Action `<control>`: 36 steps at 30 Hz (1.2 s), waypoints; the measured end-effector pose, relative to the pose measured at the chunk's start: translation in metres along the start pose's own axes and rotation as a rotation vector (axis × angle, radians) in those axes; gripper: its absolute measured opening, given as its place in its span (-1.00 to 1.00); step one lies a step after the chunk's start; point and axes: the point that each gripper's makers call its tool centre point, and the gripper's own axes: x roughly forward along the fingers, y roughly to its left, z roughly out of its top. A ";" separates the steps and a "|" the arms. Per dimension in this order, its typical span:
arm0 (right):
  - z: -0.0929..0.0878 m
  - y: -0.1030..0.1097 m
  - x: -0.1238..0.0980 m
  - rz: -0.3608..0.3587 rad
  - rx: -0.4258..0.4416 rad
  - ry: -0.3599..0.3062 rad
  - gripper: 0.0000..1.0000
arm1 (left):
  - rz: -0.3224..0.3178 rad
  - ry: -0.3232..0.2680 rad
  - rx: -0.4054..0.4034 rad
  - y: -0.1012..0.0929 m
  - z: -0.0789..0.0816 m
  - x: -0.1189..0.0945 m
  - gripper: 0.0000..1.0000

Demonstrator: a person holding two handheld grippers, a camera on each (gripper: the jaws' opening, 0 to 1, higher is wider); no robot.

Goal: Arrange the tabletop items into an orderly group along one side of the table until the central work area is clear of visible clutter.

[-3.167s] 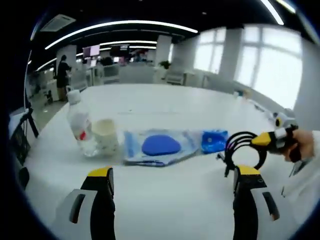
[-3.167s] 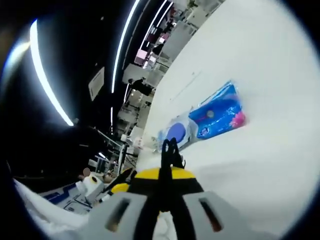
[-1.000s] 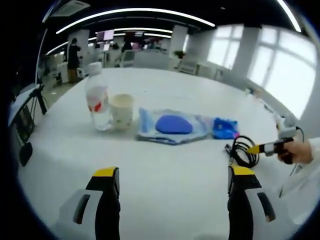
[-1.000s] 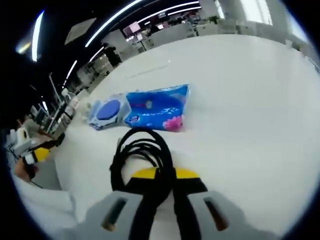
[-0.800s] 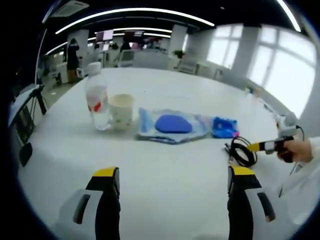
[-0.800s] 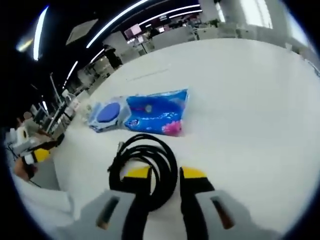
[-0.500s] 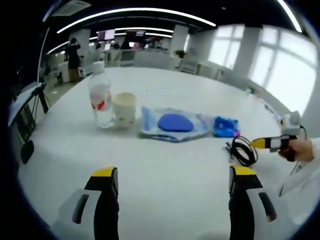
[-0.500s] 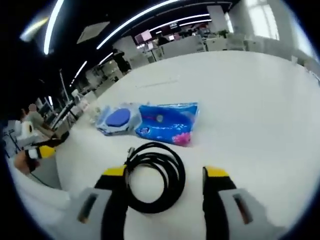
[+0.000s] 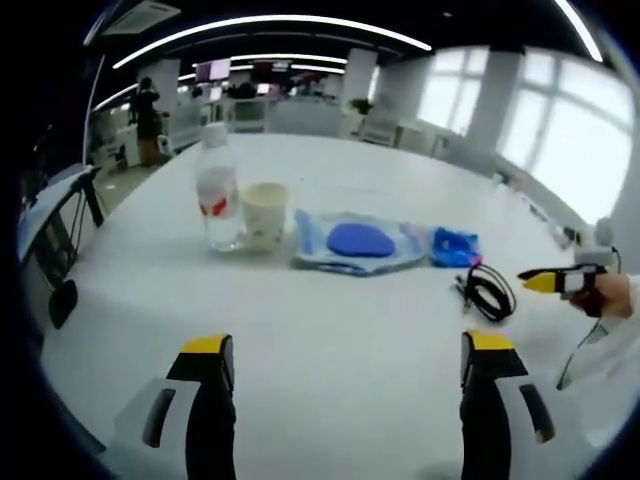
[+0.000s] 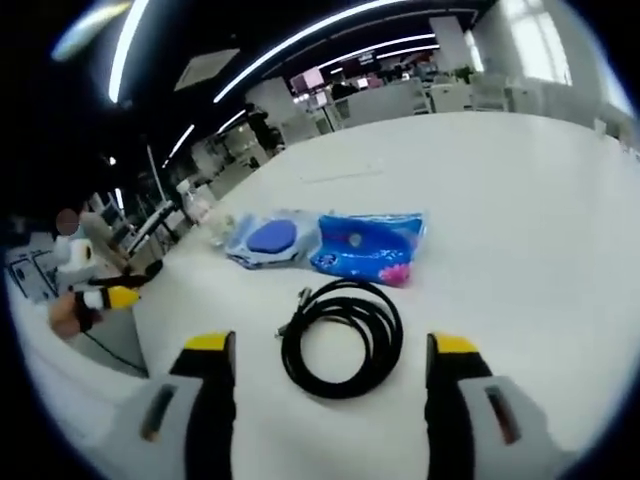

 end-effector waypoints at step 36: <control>-0.040 0.062 -0.040 -0.078 0.022 -0.039 0.57 | -0.131 0.028 0.158 0.061 -0.006 -0.050 0.78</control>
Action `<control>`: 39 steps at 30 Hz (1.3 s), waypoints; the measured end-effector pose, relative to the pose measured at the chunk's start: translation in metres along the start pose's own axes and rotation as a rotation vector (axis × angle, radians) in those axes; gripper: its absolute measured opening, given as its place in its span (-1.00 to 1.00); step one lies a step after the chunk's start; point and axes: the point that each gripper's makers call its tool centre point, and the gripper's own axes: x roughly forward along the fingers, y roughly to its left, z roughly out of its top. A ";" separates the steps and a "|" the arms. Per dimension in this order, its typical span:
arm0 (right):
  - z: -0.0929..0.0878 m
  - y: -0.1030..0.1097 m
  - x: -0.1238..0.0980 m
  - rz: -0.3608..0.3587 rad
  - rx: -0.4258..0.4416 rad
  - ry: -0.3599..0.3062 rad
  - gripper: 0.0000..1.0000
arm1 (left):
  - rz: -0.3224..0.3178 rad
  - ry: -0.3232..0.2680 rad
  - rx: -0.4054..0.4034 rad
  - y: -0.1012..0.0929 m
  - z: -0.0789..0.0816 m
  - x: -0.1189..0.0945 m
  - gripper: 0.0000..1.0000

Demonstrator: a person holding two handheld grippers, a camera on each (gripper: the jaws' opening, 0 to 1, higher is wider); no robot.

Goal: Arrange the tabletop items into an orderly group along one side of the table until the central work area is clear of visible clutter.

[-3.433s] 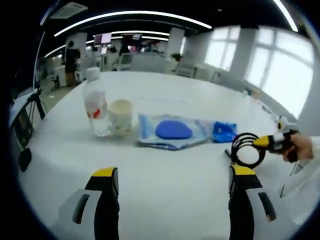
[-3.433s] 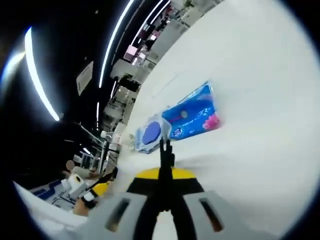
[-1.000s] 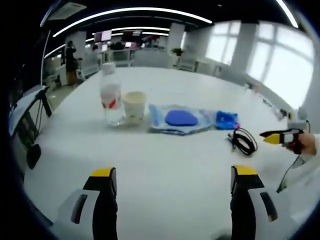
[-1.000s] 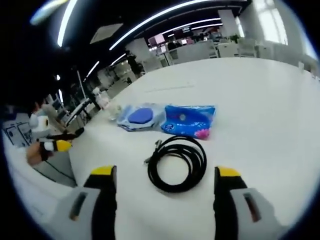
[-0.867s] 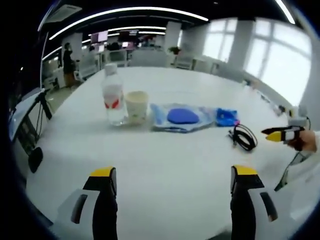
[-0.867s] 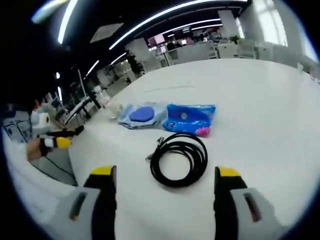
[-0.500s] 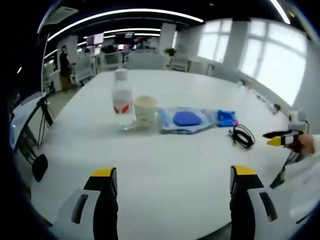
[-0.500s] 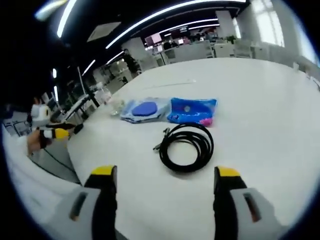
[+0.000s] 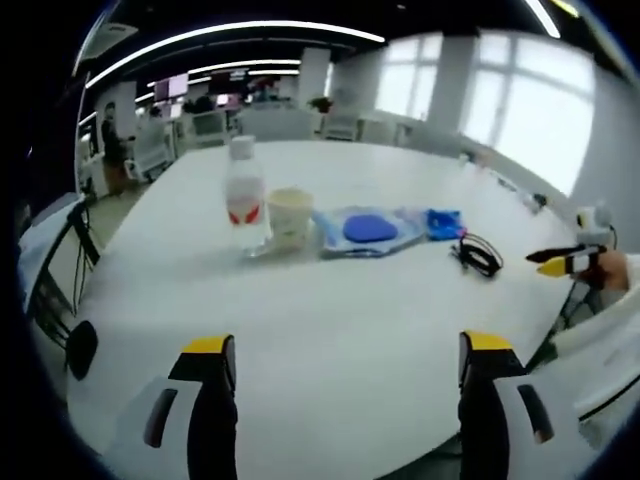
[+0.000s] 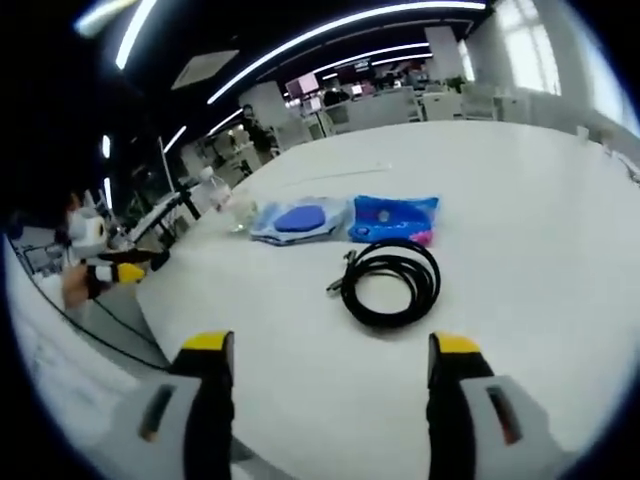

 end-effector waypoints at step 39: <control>-0.010 0.035 -0.042 -0.044 0.057 -0.020 0.52 | -0.057 0.000 0.010 -0.002 -0.015 -0.038 0.70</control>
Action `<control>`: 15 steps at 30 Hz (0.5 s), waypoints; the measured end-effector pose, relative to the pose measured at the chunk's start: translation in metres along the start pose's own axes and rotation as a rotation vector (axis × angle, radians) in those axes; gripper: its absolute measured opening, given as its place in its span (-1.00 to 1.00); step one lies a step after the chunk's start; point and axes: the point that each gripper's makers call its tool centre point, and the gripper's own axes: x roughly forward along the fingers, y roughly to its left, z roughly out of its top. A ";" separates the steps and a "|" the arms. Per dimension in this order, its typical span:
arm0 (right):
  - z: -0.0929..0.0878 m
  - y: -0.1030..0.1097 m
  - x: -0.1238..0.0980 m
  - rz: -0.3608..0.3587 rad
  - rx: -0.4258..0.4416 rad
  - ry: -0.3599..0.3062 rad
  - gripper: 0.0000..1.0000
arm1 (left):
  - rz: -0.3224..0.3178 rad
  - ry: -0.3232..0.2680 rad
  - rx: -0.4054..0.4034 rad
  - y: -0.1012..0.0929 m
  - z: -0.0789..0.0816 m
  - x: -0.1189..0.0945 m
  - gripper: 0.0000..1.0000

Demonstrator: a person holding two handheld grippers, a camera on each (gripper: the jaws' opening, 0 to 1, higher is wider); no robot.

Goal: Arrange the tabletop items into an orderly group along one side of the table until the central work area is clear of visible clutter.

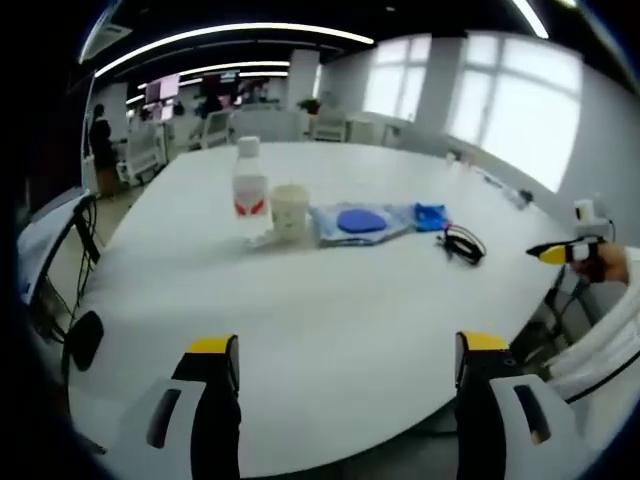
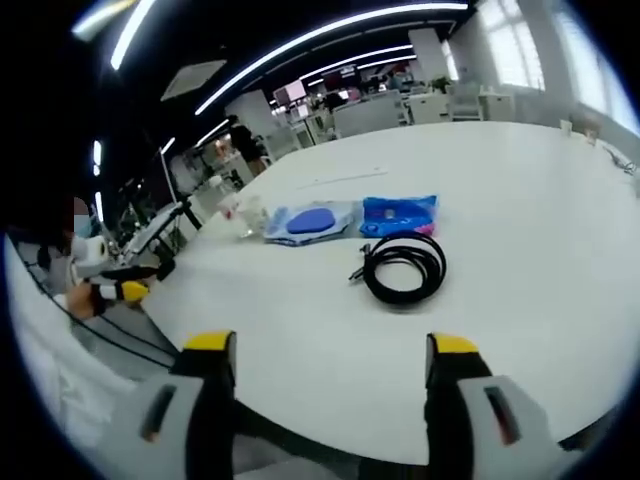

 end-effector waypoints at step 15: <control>-0.031 0.007 -0.004 -0.035 0.035 0.012 0.48 | -0.006 -0.013 0.046 -0.003 -0.002 -0.026 0.67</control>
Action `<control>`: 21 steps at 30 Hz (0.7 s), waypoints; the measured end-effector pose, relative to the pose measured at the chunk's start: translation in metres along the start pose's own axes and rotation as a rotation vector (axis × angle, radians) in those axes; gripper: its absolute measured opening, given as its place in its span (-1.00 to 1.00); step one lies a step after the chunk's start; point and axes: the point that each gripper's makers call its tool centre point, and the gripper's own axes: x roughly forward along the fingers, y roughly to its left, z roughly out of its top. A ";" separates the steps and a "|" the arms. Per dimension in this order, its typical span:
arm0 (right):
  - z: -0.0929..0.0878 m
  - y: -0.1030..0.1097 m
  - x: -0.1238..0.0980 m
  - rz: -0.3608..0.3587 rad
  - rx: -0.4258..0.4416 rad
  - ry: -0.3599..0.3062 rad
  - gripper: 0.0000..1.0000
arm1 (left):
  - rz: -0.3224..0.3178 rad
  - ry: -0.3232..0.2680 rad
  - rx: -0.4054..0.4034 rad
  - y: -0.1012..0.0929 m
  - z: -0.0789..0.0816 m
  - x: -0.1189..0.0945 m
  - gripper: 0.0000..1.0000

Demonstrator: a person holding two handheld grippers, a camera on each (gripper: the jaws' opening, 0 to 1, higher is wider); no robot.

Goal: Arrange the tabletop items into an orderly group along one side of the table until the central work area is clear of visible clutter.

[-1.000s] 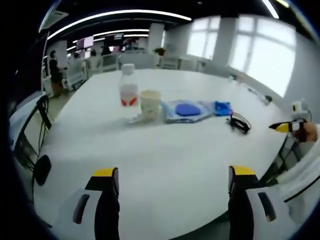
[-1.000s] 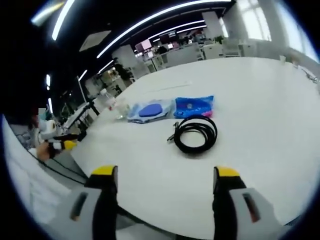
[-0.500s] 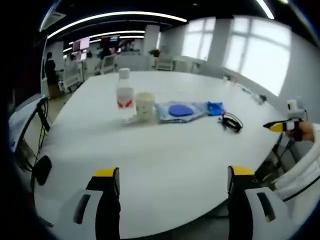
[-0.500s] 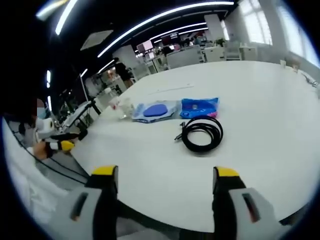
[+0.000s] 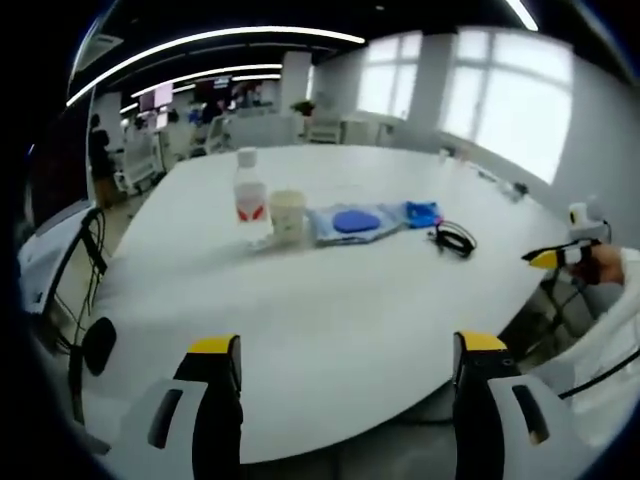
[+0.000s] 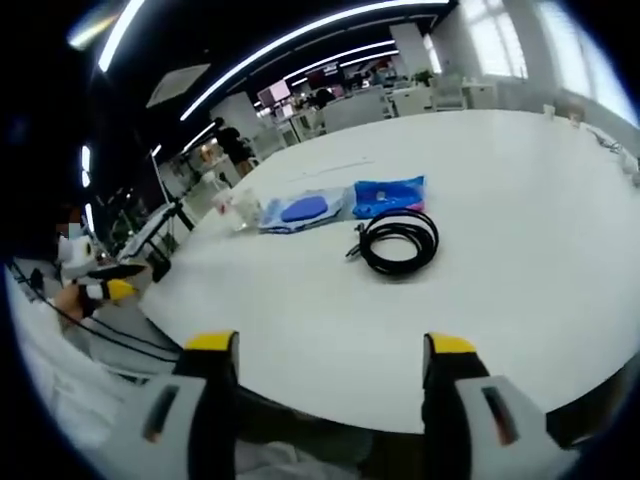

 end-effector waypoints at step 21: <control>-0.001 0.006 0.022 0.021 0.005 0.034 0.45 | 0.005 -0.008 0.000 0.005 -0.010 -0.003 0.65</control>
